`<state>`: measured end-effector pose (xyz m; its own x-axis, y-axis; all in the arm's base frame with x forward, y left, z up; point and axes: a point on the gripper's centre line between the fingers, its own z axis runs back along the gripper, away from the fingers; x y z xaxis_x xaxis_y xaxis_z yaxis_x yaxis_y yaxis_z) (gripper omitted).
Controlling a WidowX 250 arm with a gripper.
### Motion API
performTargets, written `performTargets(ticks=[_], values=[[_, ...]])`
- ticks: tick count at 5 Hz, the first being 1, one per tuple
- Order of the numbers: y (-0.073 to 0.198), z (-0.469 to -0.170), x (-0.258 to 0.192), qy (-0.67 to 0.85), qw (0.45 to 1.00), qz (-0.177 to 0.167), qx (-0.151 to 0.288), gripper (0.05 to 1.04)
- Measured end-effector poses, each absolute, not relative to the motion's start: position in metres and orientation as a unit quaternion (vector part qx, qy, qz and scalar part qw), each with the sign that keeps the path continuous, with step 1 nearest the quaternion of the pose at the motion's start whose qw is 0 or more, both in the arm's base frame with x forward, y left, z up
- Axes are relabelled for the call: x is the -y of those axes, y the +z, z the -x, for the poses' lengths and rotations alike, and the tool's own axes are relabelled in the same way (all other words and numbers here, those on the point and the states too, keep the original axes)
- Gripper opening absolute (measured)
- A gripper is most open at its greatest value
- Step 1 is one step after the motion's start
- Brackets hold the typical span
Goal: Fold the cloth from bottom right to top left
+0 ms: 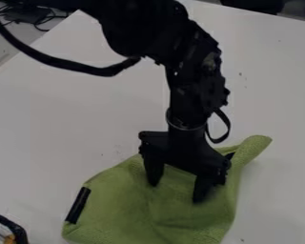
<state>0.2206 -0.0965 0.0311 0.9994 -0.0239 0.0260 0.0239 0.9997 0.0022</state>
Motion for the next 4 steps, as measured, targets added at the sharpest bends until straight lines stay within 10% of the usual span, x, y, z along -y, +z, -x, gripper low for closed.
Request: performTargets(ticks=[4], values=[[0.004, -0.247, 0.073, -0.040, 0.996, -0.020, 0.079, 0.999]])
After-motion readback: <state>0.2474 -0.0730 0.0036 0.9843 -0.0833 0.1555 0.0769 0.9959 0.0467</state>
